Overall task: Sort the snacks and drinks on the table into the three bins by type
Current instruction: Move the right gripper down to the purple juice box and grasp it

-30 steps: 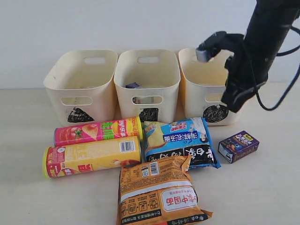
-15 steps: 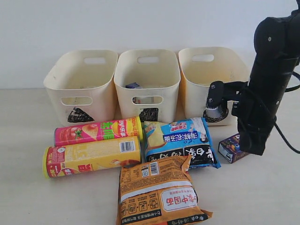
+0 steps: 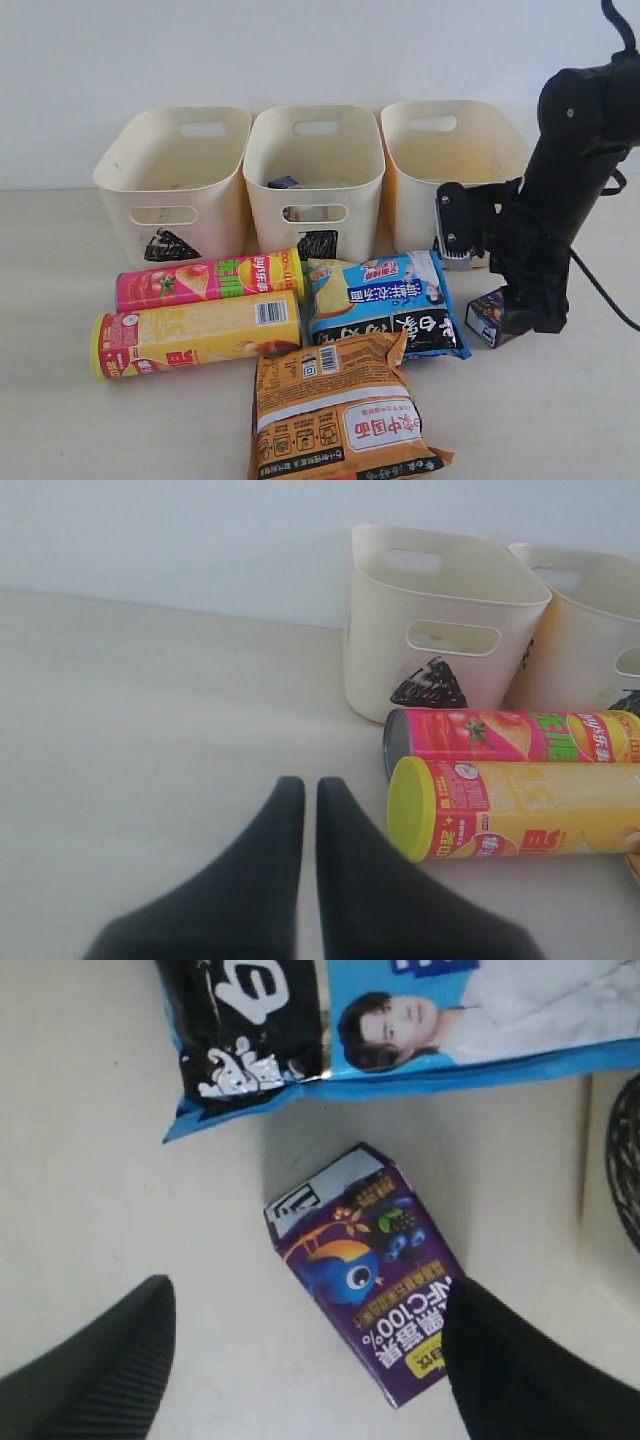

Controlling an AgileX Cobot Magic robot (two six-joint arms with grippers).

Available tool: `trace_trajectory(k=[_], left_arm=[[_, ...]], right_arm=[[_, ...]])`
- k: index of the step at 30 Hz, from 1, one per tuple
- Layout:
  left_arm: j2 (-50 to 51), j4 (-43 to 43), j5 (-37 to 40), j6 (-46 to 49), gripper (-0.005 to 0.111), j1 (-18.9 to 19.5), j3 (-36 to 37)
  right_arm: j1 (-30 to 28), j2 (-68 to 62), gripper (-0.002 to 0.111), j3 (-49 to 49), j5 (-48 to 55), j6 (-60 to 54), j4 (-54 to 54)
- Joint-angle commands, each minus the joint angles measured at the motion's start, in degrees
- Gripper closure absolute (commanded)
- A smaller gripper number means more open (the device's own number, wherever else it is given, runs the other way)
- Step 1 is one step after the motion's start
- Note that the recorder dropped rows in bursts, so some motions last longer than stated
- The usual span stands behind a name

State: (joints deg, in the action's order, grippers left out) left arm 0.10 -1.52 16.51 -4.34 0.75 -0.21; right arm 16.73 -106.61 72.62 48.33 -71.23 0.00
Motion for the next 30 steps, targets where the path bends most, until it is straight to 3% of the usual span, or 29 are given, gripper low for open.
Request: trace_trajectory(k=[1,6,15,17,19,21,22,30], left_arm=[[-0.1,0.05,0.19,0.33,0.103,0.24,0.21],[-0.1,0.05,0.19,0.33,0.103,0.24,0.21],[-0.1,0.05,0.19,0.33,0.103,0.24,0.21],[-0.1,0.05,0.19,0.33,0.103,0.24,0.21],[-0.1,0.05,0.19,0.33,0.103,0.24,0.21],[-0.1,0.05,0.19,0.33,0.103,0.24,0.21],[-0.1,0.05,0.19,0.33,0.103,0.24,0.21],[-0.1,0.05,0.19,0.33,0.103,0.24,0.21]], right_arm=[[-0.16,-3.95,0.041,-0.18,-2.12,-4.48,-3.98],[-0.16,-7.21,0.041,-0.18,-10.51,-4.48,-7.1],[-0.16,-10.6,0.043,-0.18,-12.05,-4.48,-10.87],[-0.16,-10.6,0.052,-0.18,-10.33,-3.69,-10.87],[-0.16,-10.6,0.07,-0.18,-7.91,-3.59,-11.03],[-0.16,-10.49,0.1,-0.04,-5.64,-2.36,-11.03],[-0.16,-10.38,0.108,0.19,-4.25,-1.15,-11.51],[-0.16,-3.72,0.108,0.81,1.59,3.3,-12.5]])
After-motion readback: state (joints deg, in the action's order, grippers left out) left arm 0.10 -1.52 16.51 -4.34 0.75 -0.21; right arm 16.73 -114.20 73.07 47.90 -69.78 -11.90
